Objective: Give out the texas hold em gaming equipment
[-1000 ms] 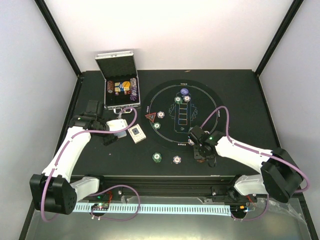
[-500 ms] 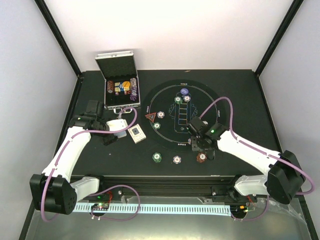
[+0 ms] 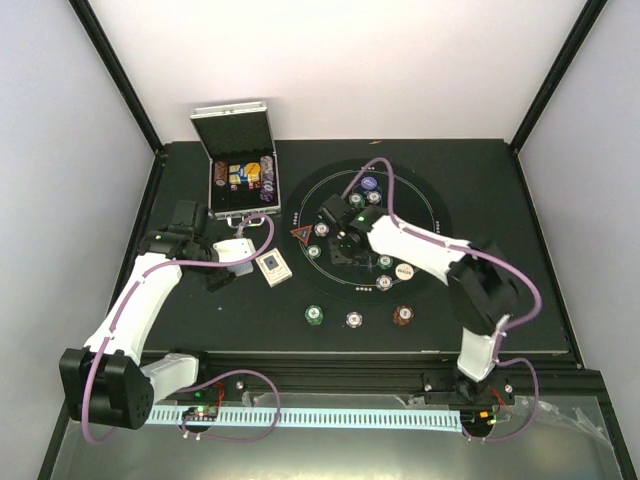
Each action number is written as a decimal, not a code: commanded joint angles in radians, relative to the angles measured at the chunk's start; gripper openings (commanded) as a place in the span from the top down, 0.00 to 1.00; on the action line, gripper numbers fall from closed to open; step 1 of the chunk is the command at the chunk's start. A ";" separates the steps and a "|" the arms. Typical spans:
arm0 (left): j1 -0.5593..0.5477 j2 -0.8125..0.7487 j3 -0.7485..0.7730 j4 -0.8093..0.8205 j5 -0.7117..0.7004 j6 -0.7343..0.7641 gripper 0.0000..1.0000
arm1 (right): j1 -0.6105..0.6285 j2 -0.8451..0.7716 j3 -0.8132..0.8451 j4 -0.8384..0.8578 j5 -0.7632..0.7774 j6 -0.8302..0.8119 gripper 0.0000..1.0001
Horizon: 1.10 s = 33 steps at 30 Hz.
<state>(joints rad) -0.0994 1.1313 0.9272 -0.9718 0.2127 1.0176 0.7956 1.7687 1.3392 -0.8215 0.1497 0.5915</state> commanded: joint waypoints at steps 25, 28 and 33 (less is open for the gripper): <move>0.001 -0.025 0.016 0.006 -0.012 0.009 0.98 | 0.051 0.403 0.304 0.046 -0.113 -0.086 0.65; 0.002 -0.026 0.017 0.005 -0.009 0.009 0.98 | 0.052 0.398 0.319 0.030 -0.101 -0.096 0.53; 0.002 -0.027 0.017 0.004 -0.006 0.009 0.98 | 0.050 0.345 0.331 -0.012 -0.060 -0.114 0.39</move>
<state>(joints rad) -0.0994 1.1309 0.9272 -0.9714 0.2089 1.0176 0.8459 2.1590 1.6413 -0.7971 0.0494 0.4980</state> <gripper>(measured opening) 0.674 0.558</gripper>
